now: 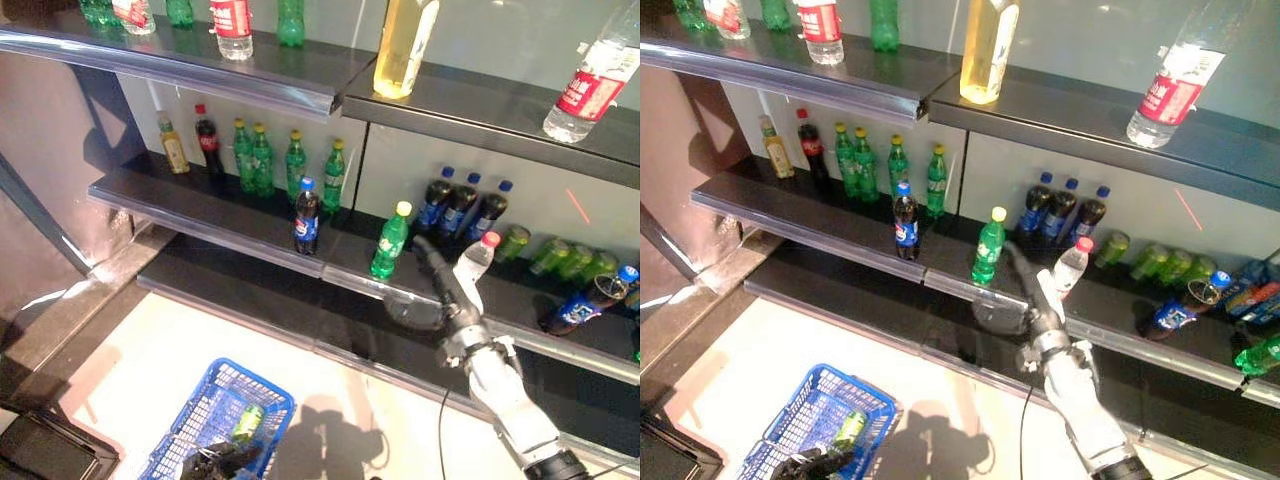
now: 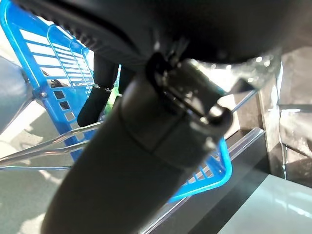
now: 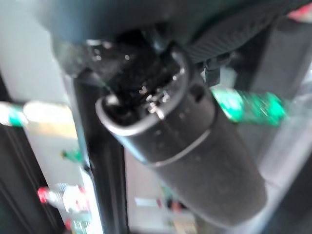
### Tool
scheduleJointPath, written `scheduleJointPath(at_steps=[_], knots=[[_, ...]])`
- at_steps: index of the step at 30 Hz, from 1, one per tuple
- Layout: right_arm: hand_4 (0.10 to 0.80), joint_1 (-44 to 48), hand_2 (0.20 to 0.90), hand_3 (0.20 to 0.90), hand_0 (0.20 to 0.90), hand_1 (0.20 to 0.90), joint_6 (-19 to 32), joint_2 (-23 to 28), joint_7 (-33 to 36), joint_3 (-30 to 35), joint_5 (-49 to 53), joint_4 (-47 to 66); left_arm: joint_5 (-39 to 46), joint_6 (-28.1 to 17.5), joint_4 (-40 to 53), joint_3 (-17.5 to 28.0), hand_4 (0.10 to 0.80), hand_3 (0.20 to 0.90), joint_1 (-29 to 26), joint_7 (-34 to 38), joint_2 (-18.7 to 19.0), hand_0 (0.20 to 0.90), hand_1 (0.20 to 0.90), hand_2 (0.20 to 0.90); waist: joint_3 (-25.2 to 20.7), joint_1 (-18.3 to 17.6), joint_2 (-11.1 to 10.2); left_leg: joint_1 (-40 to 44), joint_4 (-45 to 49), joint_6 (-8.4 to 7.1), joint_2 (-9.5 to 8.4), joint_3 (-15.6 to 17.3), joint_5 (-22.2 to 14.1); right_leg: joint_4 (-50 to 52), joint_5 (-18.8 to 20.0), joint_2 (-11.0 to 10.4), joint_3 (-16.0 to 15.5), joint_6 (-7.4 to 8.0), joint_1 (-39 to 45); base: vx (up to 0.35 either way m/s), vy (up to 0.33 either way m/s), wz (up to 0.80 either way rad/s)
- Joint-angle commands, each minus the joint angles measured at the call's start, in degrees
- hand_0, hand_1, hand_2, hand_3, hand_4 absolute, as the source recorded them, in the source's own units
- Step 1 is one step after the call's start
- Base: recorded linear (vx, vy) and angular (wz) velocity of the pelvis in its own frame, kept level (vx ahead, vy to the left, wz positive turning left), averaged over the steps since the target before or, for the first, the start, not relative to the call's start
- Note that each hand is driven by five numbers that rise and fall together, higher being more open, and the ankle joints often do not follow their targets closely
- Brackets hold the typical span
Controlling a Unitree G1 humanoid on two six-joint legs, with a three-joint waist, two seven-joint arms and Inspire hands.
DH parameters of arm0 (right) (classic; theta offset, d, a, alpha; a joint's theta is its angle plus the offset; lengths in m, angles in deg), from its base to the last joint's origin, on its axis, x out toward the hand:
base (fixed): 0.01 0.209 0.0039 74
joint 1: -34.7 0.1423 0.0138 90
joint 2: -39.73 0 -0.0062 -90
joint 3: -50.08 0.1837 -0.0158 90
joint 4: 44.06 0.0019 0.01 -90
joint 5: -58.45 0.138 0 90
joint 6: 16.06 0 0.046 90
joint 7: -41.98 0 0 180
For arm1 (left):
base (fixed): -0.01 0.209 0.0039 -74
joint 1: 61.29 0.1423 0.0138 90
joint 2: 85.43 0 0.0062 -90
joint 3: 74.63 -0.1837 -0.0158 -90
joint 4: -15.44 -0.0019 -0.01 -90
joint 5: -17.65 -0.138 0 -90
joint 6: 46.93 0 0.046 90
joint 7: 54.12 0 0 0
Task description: Pick up the drink and place into the basket.
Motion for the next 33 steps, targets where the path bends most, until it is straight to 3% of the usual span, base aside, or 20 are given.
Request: scheduleJointPath(at_steps=[1,8,18,24,33], knots=[[0.8,10.67,0.9,0.9,0.9,0.9,8.04,0.54,7.2,5.16,0.88,7.3,-4.38,-1.78,-0.48,-4.63,0.1,0.2,0.9,-0.5,1.1,0.3,0.3,0.3,3.1,1.88,1.26,-7.98,11.06,1.41,1.16,-4.14,-2.5,13.03,-5.34,-3.17,-0.07,-2.14,-6.39,-0.146,-0.003,0.0],[0.8,21.68,0.9,0.9,0.9,0.9,6.73,-0.52,13.93,1.51,-4.05,5.56,-0.37,-3.28,4.13,-8.77,0.1,0.2,-3.83,-0.51,1.13,0.3,0.3,0.3,11.18,1.96,3.24,-16.07,17.78,1.07,0.17,-6.21,-2.65,19.01,-6.11,-4.04,0.42,-3.8,-13.3,-0.161,0.029,0.07],[0.8,30.32,0.9,0.9,0.9,0.9,4.46,-2.38,23.08,0.08,-4.72,2.69,3.77,-5.12,8.39,-12.95,0.1,0.2,-8.87,0.48,0.58,0.3,0.3,0.3,19.18,1.48,5.26,-23.07,20.34,1.89,-1.69,-7.01,-1.54,23.01,-5.21,-4.26,2.66,-4.07,-21.73,-0.107,0.026,0.0],[0.8,34.39,0.9,0.9,0.9,0.9,2.45,-2.56,32.11,1.91,-10.47,1.85,4.62,-6.47,9.01,-13.68,0.1,0.2,-9.8,0.92,-0.51,0.3,0.3,0.3,21.72,0.97,6.71,-25.01,20.95,2.15,-2.53,-6.97,-0.73,23.63,-4.98,-3.99,4.01,-4.15,-24.08,-0.032,0.04,-0.07],[0.8,39.1,0.9,0.9,0.9,0.9,0.02,-2.18,31.13,2.15,-9.08,1.74,5.05,-6.38,11.27,-14.76,0.1,0.2,-10.81,0.98,-1.6,0.3,0.3,0.3,22.54,0.85,8.05,-27.9,20.85,2.33,-3.05,-6.43,-0.08,23.35,-4.27,-4.07,4.72,-4.17,-27.29,-0.014,0.024,-0.08]])
